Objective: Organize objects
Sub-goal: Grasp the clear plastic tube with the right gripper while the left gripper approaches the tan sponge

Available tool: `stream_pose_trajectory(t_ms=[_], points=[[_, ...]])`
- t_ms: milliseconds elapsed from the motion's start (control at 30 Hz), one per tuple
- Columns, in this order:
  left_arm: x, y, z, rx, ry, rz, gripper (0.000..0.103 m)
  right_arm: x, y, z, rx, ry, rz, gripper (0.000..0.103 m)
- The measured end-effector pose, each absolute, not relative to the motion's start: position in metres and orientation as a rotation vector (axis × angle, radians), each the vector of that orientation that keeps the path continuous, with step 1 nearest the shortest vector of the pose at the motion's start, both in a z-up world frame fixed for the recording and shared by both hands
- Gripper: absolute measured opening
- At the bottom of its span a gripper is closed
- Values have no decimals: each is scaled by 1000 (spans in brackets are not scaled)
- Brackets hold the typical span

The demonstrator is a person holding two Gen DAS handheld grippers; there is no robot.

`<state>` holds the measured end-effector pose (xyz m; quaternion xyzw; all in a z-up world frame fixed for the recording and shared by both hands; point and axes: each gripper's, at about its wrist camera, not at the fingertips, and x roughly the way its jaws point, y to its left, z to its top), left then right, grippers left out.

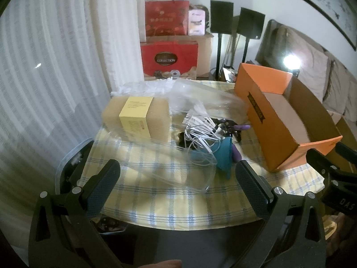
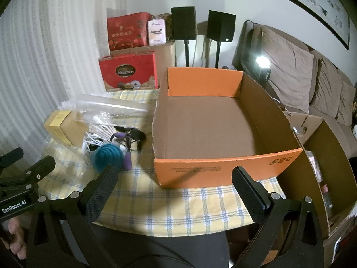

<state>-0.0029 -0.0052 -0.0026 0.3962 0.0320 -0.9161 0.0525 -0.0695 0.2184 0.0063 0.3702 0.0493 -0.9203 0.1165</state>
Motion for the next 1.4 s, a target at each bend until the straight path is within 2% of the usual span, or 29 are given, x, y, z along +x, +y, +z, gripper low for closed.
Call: stream_pose_trajectory(t_ms=[433, 633, 833, 1067, 1167, 1400], points=[[-10, -38, -12, 1191, 107, -2746, 103, -79, 198, 7, 1063, 167, -2665, 103], [-11, -82, -24, 1214, 254, -2690, 103, -83, 185, 8, 1012, 177, -2582, 103], [-8, -111, -31, 1193, 316, -2648, 103, -84, 161, 10, 947, 186, -2489, 103], [-13, -124, -43, 1247, 423, -2653, 101, -87, 125, 7, 890, 261, -2413, 103], [-18, -128, -50, 1278, 468, -2650, 97, -92, 117, 3, 893, 256, -2386, 102], [-19, -143, -56, 1272, 505, -2591, 97, -97, 92, -11, 904, 248, -2232, 102]])
